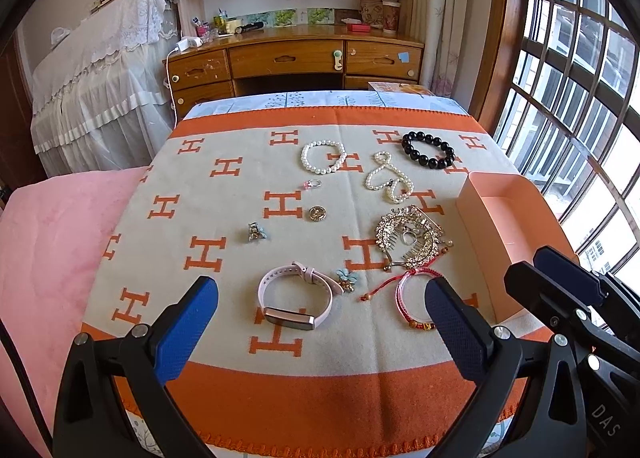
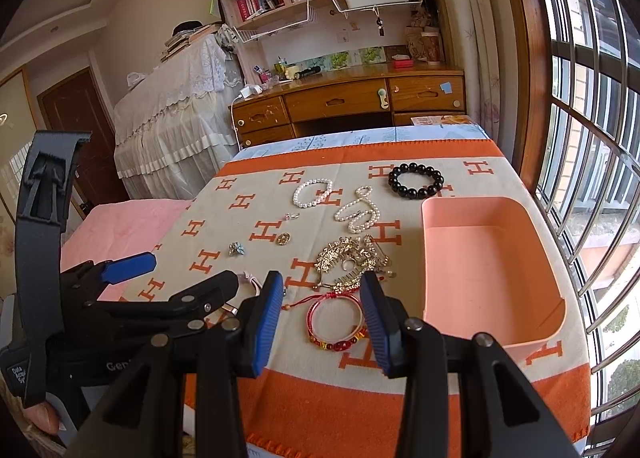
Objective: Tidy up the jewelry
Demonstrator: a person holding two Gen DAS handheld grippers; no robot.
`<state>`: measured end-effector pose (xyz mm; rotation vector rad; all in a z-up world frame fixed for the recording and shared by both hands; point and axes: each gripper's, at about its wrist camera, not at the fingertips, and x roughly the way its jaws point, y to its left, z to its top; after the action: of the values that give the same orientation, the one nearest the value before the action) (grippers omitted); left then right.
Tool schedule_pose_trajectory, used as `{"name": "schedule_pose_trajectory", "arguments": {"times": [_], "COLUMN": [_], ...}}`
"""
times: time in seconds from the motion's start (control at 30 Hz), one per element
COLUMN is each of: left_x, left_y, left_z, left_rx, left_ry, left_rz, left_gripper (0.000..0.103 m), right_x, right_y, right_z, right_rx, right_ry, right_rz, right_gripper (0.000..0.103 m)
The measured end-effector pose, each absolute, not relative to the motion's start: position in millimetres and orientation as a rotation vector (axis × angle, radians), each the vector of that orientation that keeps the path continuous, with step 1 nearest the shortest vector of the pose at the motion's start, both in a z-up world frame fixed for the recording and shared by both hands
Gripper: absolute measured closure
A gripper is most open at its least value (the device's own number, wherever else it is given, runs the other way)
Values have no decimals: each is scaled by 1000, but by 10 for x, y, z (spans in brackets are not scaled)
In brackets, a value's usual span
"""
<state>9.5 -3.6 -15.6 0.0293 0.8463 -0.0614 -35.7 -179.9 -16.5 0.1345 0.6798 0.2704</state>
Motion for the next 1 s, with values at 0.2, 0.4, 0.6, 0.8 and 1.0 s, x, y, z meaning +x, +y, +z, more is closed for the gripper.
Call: {"name": "schedule_pose_trajectory", "arguments": {"times": [0.2,0.4,0.6,0.8,1.0], "left_x": [91,87,91,107,126], "left_y": [-43,-45,-52,-43,-18], "left_z": [-158,-131,-129,-134,-175], "left_rx": [40,39,37,27,15], "left_ry": [841,839,849,862,873], "left_rz": [-58,-58,-61,-72,-82], "left_gripper": [1,1,1,1,1], "right_x": [-354,-351,-362,-345,-343], "right_y": [-1805,-1812,-1820,-1805,-1807], "right_z": [-168,-156,-127,-170,-173], "right_rx": [138,138,140,139,142], "right_ry": [680,680,682,682,682], "right_rz": [272,273,272,272,273], "right_gripper": [62,62,62,62,62]}}
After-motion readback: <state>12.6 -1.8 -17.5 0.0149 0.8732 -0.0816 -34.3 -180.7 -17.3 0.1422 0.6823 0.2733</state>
